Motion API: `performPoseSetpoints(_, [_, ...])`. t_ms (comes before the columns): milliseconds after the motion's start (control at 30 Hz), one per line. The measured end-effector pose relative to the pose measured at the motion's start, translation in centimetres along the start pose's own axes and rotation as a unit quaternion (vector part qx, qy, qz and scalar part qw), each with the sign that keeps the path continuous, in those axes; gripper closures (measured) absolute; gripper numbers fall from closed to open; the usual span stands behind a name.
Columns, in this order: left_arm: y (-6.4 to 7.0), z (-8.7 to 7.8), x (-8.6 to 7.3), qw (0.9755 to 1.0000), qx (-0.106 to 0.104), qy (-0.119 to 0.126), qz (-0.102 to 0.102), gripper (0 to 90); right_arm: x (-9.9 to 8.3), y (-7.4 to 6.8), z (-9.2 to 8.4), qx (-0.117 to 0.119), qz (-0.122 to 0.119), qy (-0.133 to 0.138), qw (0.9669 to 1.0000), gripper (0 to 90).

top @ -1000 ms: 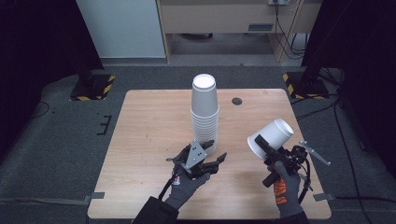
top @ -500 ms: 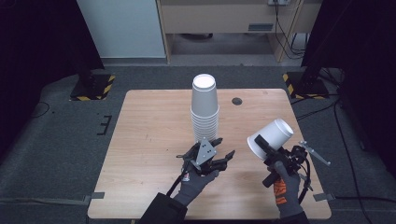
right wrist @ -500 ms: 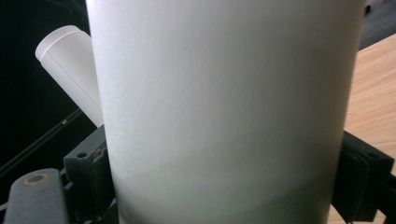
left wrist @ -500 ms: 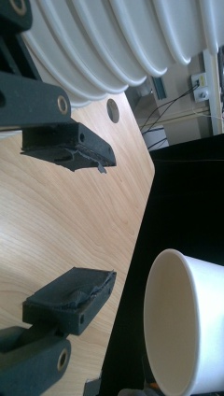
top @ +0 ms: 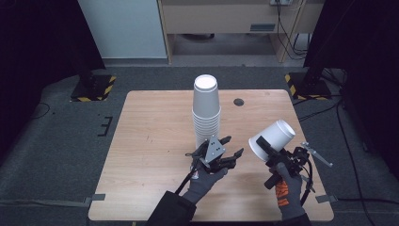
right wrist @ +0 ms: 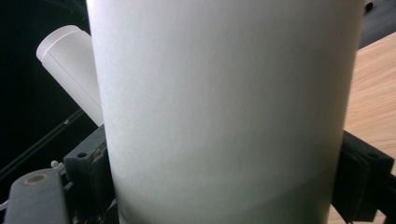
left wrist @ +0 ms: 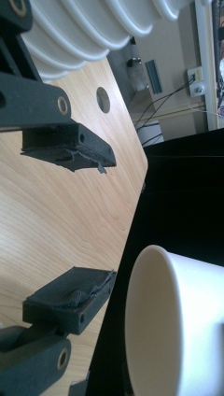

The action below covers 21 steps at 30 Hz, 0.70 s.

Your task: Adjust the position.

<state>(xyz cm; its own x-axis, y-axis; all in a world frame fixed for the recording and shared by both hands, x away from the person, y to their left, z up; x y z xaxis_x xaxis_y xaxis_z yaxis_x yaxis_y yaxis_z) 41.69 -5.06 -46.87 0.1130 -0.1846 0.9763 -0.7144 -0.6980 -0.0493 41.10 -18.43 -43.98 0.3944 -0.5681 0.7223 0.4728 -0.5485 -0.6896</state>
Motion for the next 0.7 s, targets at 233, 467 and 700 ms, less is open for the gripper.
performPoseSetpoints(233, [0.5,1.0,0.4,1.0,-0.008,0.004,0.003,39.4,-0.2,0.1,0.1,0.001,0.003,-0.005,1.0,13.2])
performPoseSetpoints(467, [1.1,1.8,0.7,0.9999,-0.014,0.01,0.001,40.5,-0.3,0.1,0.1,0.005,0.008,-0.005,0.9999,13.2])
performPoseSetpoints(700, [2.0,2.5,1.2,0.9996,-0.02,0.021,0.004,42.9,-0.5,0.2,0.2,0.007,0.017,-0.009,0.9998,13.2])
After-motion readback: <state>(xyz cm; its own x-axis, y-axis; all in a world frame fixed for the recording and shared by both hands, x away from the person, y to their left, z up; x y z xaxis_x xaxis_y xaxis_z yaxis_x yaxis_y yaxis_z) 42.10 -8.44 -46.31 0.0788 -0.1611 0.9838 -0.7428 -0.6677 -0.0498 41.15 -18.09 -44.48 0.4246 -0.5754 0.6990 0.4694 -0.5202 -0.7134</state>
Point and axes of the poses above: each handheld gripper's, and its own axes: z roughly forward along the jaws, x roughly out of its top, y roughly to its right, the point moved 9 cm from there along z, roughly forward along the jaws, and after that the axes turned 6 degrees about x, right-handed, at the moved point
